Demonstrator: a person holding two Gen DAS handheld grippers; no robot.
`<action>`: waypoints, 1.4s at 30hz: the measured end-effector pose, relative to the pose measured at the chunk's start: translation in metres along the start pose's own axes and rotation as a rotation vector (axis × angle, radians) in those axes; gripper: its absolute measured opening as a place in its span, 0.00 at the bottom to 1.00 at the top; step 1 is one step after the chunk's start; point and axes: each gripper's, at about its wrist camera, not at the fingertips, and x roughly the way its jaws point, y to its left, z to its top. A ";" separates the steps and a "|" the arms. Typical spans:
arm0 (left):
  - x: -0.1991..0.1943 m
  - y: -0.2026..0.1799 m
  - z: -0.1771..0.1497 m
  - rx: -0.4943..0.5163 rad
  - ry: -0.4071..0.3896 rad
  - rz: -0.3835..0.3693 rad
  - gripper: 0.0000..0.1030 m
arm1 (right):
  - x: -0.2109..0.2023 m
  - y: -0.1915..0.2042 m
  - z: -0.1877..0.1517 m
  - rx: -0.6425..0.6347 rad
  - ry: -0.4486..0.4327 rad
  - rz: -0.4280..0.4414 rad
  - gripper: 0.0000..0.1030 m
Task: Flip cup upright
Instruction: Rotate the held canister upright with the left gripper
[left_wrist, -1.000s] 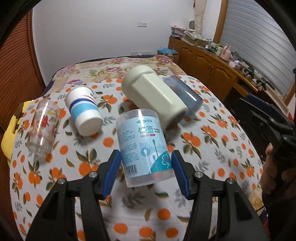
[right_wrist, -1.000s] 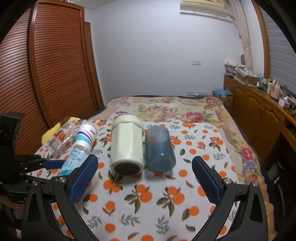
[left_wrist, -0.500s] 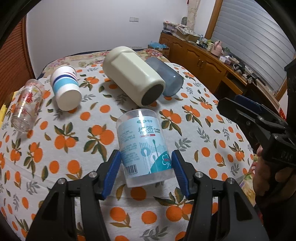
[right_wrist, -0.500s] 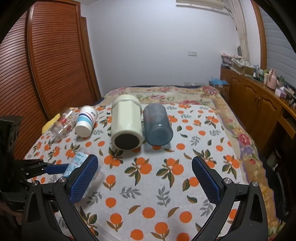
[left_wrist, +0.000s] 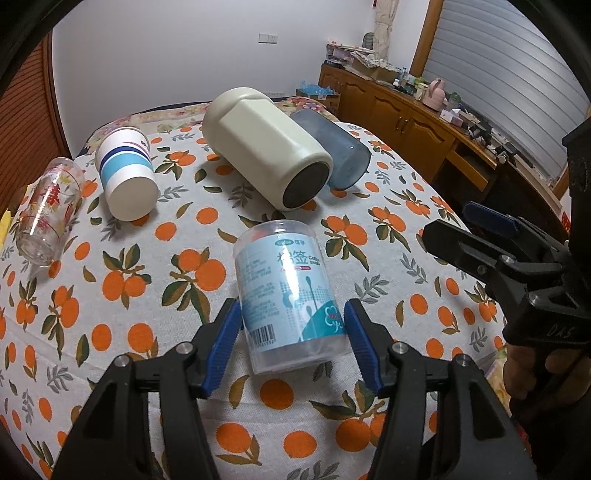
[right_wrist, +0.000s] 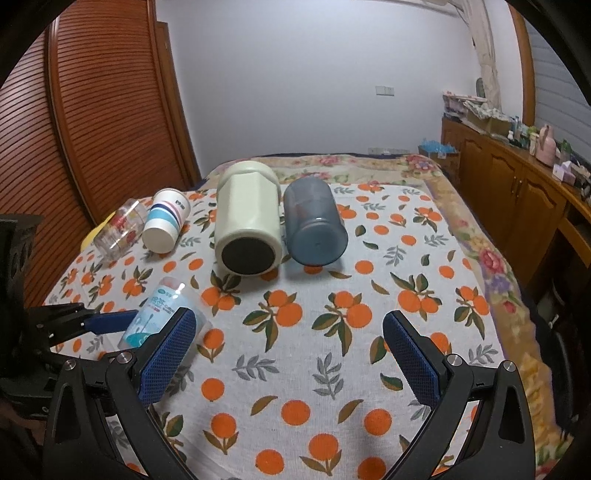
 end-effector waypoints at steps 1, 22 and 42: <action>-0.001 0.000 0.000 -0.001 -0.002 0.003 0.57 | 0.000 0.000 0.000 -0.001 -0.001 0.000 1.00; -0.056 0.048 -0.018 -0.063 -0.139 0.078 0.63 | 0.035 0.058 0.005 -0.011 0.123 0.184 0.84; -0.073 0.079 -0.041 -0.127 -0.180 0.089 0.63 | 0.090 0.078 0.012 0.079 0.388 0.228 0.74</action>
